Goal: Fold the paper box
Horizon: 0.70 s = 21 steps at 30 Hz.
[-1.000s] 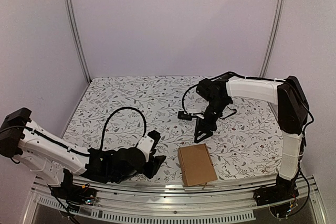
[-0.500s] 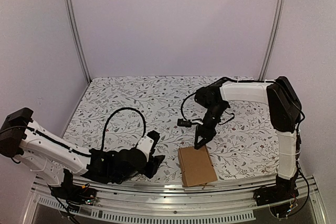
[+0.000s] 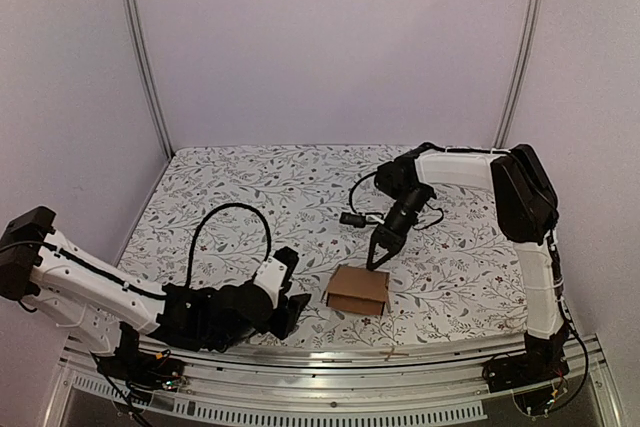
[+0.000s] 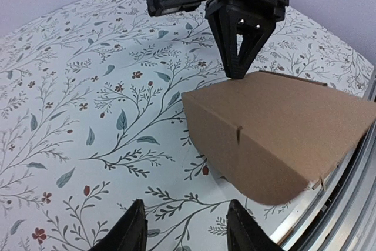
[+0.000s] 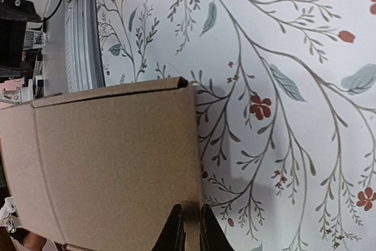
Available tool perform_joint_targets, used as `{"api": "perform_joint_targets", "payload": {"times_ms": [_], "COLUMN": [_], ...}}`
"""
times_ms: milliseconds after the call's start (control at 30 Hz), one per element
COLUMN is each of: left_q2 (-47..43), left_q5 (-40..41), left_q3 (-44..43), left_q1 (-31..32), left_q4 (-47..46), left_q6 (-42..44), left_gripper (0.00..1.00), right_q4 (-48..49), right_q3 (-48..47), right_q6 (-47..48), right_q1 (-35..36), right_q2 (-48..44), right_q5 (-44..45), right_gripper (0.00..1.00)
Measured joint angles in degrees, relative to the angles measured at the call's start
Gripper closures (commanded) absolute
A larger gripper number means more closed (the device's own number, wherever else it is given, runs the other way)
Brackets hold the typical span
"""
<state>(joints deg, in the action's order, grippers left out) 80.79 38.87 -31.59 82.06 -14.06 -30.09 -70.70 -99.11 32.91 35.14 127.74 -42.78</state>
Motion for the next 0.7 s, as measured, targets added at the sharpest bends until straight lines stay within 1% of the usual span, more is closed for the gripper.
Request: {"api": "perform_joint_targets", "payload": {"times_ms": [200, 367, 500, 600, 667, 700], "left_q2": [-4.1, -4.2, -3.7, -3.7, -4.0, -4.2], "left_q5": [2.3, 3.5, 3.7, -1.0, -5.7, -7.9], "left_q3": [1.4, 1.4, -0.8, -5.2, -8.9, -10.3], "left_q1": [0.2, 0.2, -0.2, -3.3, -7.7, -9.8], "left_q4": [0.0, 0.9, 3.6, 7.1, 9.5, 10.5], "left_q6": [-0.2, 0.2, 3.0, 7.0, 10.2, 11.6], "left_gripper": [0.50, 0.47, 0.44, 0.41, 0.39, 0.38], "right_q4": [0.2, 0.1, 0.1, 0.4, 0.5, 0.5], "right_q3": [-0.2, -0.3, -0.2, 0.7, 1.8, 2.2], "right_q6": [-1.4, -2.1, -2.3, -2.3, -2.3, -2.4], "right_q1": [-1.9, -1.8, -2.2, -3.3, -4.4, -4.9], "right_q2": [2.5, 2.9, 2.9, 2.2, 1.1, 0.5], "right_q5": [1.0, 1.1, 1.3, 2.2, 3.0, 3.5], "right_gripper": [0.91, 0.88, 0.84, 0.80, 0.76, 0.72]}}
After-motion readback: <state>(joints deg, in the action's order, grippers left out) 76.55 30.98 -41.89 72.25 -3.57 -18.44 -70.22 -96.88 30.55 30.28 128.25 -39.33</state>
